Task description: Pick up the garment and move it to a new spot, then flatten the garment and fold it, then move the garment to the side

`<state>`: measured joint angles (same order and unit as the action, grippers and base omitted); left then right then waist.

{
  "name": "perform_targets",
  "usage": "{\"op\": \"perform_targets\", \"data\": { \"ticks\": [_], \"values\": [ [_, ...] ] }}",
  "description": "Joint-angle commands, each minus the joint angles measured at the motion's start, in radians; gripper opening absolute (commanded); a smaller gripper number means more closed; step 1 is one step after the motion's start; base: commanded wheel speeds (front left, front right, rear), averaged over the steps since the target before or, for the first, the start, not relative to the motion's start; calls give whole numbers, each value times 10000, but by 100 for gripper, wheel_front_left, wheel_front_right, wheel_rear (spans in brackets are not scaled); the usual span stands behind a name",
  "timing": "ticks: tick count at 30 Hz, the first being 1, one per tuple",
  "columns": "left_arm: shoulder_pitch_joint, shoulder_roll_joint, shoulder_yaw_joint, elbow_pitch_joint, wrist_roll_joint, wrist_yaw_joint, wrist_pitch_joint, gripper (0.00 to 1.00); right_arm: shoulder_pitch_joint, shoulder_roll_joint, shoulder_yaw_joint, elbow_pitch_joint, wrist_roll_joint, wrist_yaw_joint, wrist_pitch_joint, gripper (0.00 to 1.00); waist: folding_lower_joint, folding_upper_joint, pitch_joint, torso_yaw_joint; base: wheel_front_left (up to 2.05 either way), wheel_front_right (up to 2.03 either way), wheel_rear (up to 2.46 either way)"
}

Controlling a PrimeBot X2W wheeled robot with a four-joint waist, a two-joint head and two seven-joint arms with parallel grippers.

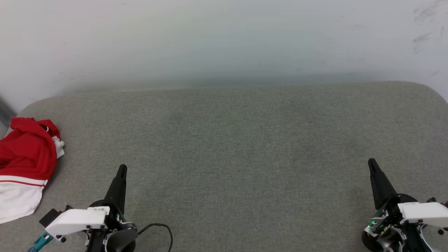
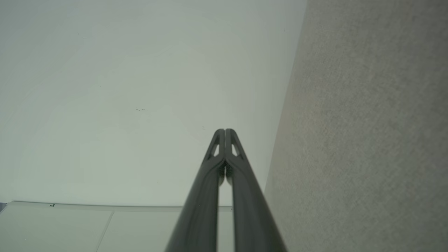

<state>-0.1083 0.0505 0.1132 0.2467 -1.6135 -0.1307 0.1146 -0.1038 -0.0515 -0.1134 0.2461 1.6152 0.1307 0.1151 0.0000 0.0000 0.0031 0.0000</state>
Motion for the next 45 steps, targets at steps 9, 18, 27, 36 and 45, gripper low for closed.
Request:
{"op": "perform_targets", "data": {
  "ticks": [9, 18, 27, 36, 45],
  "values": [
    [-35, 0, 14, -9, 14, -20, 11, 0, -121, 22, 1, -3, -47, 0, 1, 0, 0, 0, 0, 0, 0, 0, 0],
    [103, -19, -35, 148, 2, 2, -17, 100, 134, 4, 8, 155, -5, 0, -17, 100, 0, 0, 1, 0, 0, 0, 0],
    [413, -34, -94, 54, 264, 1, -365, 100, 462, 8, -10, 172, -346, -1, -364, 100, 0, 0, 8, 0, 0, 0, 0],
    [404, -29, 108, -456, 1979, 288, -794, 100, 577, 8, -99, -452, -2185, 0, -793, 100, 0, 0, 20, 5, 0, 0, 0],
    [513, -24, -181, -1095, 3954, 882, -1180, 100, 720, 9, 67, -1188, -4211, 1, -1181, 100, 0, 0, 43, 14, 0, 0, 0]
  ]
}}
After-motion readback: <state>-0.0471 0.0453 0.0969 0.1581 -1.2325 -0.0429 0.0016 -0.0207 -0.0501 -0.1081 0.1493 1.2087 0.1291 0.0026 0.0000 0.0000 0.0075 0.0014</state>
